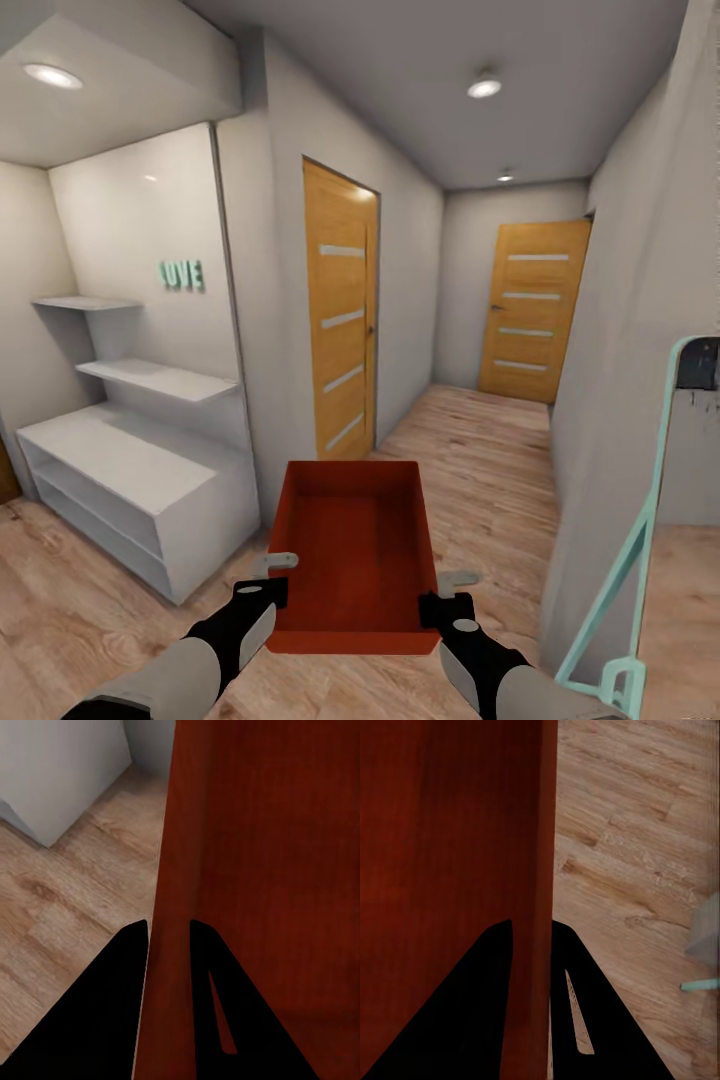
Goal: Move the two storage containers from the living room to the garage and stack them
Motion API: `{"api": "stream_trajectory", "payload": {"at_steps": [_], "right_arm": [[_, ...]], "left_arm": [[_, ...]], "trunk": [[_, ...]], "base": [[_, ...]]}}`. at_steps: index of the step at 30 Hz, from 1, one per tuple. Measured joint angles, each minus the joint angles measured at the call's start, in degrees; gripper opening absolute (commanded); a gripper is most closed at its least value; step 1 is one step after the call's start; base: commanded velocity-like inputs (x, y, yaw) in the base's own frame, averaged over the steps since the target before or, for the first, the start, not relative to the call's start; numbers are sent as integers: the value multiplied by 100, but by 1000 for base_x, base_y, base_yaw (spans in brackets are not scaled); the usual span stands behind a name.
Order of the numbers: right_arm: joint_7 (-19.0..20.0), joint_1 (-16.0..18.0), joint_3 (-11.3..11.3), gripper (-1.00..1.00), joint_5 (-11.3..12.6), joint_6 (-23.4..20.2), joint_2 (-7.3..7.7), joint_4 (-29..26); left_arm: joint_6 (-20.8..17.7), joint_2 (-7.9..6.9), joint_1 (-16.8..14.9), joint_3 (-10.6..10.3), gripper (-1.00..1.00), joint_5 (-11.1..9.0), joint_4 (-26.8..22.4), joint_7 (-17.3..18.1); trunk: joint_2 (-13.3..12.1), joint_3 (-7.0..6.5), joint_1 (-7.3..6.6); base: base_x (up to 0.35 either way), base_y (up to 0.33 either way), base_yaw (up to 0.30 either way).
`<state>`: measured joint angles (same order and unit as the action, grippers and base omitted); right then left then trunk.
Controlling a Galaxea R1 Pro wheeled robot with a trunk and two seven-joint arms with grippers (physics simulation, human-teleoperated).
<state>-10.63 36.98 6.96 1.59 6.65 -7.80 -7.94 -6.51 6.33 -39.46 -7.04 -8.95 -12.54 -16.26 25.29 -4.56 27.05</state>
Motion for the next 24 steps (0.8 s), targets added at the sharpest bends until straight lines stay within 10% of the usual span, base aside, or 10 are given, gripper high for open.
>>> {"api": "stream_trajectory", "payload": {"at_steps": [24], "right_arm": [[3,0,-1,-100,-2,0,-1,0]], "left_arm": [[2,-2,0,0,-100,-3,1,0]], "trunk": [[0,0,0]], "base": [[323,150,-268]]}}
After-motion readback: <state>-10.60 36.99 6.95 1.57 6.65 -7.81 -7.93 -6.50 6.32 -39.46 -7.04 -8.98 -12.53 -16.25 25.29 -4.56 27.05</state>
